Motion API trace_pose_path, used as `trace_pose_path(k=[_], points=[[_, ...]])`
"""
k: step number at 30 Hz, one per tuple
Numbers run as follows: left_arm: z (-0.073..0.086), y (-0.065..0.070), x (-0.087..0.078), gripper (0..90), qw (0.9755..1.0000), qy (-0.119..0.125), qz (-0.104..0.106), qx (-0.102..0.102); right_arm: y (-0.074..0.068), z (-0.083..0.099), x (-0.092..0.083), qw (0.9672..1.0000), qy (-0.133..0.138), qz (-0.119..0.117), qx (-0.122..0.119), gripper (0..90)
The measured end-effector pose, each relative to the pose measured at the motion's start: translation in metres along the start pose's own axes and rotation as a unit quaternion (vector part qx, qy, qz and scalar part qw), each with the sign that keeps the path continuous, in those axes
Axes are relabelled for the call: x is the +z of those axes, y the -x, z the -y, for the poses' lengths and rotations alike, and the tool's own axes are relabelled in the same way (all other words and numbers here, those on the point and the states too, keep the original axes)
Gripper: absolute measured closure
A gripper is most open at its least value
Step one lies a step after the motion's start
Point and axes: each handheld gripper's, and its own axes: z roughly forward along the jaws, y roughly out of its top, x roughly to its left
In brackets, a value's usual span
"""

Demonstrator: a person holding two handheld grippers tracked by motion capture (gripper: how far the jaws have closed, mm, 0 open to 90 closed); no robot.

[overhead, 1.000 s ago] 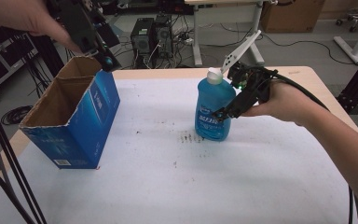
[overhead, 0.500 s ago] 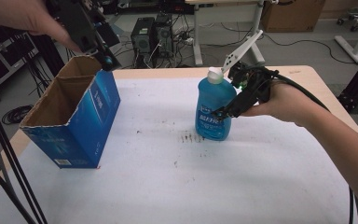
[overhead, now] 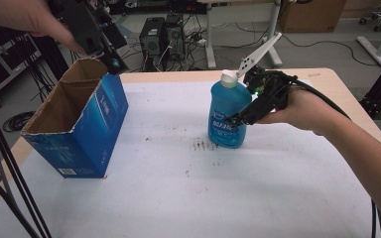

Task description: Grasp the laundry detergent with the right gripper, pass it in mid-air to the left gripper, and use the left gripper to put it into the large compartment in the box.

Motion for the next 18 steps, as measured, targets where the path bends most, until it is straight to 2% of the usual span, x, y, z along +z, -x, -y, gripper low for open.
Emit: trace_pose_path(k=[11, 15, 18], points=[[-0.0011, -0.0006, 0.0007, 19.5, 1.0000, -0.003, 0.001, 0.002, 0.0008, 0.0001, 0.0008, 1.0000, 0.007, 0.002, 0.001, 31.4], [-0.0014, -0.0001, 0.0016, 19.5, 1.0000, -0.003, 0.002, 0.001, -0.0007, 0.0006, 0.0030, 0.9999, 0.009, 0.014, -0.003, 34.5], [-0.0011, -0.0004, 0.0014, 19.5, 1.0000, -0.002, 0.001, 0.000, -0.0004, 0.0028, 0.0022, 0.9995, 0.017, 0.025, -0.007, 40.2]])
